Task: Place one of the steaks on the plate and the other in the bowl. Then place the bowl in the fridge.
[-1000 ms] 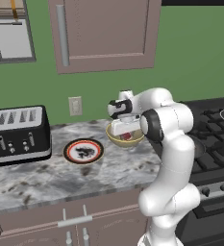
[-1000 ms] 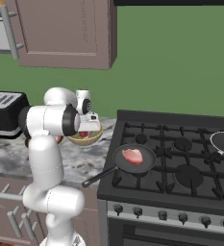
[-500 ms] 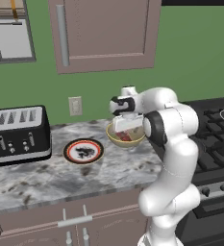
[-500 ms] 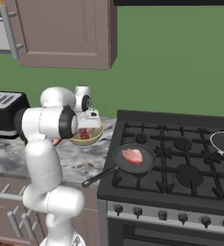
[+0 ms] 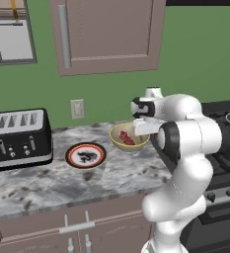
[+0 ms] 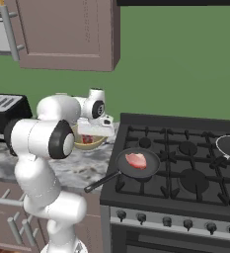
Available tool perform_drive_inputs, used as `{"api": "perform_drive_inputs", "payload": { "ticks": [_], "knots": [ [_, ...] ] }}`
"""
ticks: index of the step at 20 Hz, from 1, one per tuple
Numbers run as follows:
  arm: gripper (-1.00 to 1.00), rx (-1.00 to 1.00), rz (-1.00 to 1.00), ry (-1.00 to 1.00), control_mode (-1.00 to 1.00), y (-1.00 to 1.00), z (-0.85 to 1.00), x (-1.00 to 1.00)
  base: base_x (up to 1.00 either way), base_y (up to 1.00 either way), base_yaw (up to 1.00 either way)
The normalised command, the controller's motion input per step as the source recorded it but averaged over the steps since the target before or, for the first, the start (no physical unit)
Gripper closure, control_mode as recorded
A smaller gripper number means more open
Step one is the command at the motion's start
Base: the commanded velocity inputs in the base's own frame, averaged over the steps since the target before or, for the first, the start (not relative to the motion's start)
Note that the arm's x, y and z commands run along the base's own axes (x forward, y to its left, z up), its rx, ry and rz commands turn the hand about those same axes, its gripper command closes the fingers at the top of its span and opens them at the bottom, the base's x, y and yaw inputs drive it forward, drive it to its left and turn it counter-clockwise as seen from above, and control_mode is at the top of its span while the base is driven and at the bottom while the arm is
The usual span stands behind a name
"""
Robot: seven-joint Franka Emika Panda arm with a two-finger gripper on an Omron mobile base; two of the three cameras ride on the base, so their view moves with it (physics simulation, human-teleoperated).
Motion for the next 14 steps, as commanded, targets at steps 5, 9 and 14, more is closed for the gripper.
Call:
{"api": "perform_drive_inputs", "payload": {
  "ticks": [5, 9, 14],
  "knots": [
    [-1.00, 0.00, -0.11, -0.02, -1.00, -0.58, 0.64, -0.56, 0.00, 0.00, 0.00],
    [-1.00, -0.04, -0.11, -0.02, -1.00, -0.49, 0.48, -0.50, 0.00, 0.00, 0.00],
    [-1.00, -0.15, -0.11, 0.10, -1.00, -0.48, -0.12, -0.13, 0.00, 0.00, 0.00]
  ]
}}
